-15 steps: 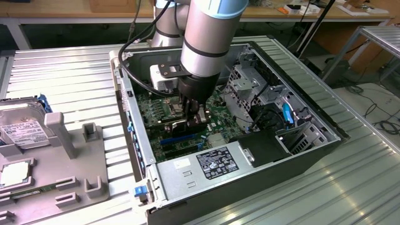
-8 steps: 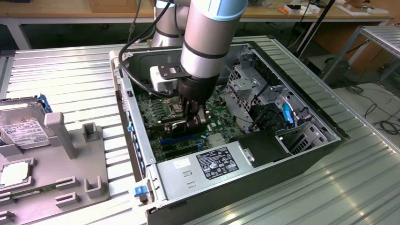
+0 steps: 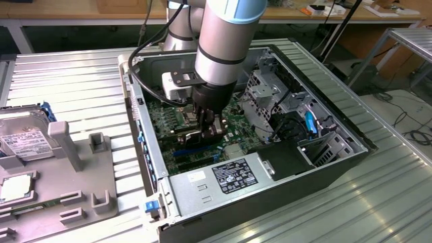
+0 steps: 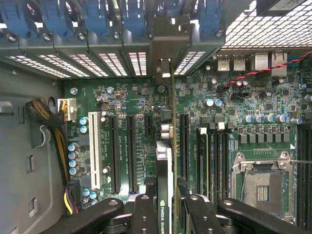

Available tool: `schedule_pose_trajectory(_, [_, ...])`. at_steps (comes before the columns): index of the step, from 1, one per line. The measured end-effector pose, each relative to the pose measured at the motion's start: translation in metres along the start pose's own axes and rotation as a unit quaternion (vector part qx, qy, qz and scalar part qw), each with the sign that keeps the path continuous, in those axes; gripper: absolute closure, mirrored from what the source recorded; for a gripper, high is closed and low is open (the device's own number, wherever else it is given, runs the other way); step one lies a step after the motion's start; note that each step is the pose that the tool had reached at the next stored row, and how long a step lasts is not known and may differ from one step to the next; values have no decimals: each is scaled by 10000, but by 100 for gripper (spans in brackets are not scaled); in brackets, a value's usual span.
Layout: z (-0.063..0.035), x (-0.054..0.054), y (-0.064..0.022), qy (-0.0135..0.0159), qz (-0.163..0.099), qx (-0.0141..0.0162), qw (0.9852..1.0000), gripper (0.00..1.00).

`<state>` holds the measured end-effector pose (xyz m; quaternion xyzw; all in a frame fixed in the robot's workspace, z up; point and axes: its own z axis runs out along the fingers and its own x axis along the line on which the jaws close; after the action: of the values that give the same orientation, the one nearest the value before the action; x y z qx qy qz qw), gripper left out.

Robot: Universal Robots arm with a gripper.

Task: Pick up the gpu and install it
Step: 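Insert the gpu into the slot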

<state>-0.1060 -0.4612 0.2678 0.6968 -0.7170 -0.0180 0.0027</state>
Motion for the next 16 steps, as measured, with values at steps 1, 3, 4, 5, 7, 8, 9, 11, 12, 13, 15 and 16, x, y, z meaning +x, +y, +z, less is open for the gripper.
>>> schedule_pose_trajectory(1, [0,0,0,0,0,0,10000,73])
schedule_pose_trajectory(3, [0,0,0,0,0,0,10000,73])
schedule_pose_trajectory(4, [2,0,0,0,0,0,10000,73])
schedule_pose_trajectory(5, [4,-2,-1,-1,0,1,10000,73])
schedule_pose_trajectory(7, [4,-10,0,-1,0,0,10000,73])
schedule_pose_trajectory(8, [5,-14,0,-1,0,0,10000,73])
schedule_pose_trajectory(9, [5,-14,0,-1,0,0,10000,73])
schedule_pose_trajectory(11, [6,-14,0,1,0,0,10000,73])
schedule_pose_trajectory(12, [8,-14,0,1,0,0,10000,73])
schedule_pose_trajectory(13, [11,-14,0,0,0,0,10000,73])
schedule_pose_trajectory(15, [14,-14,0,0,0,0,10000,73])
schedule_pose_trajectory(16, [16,-14,0,0,0,0,10000,73])
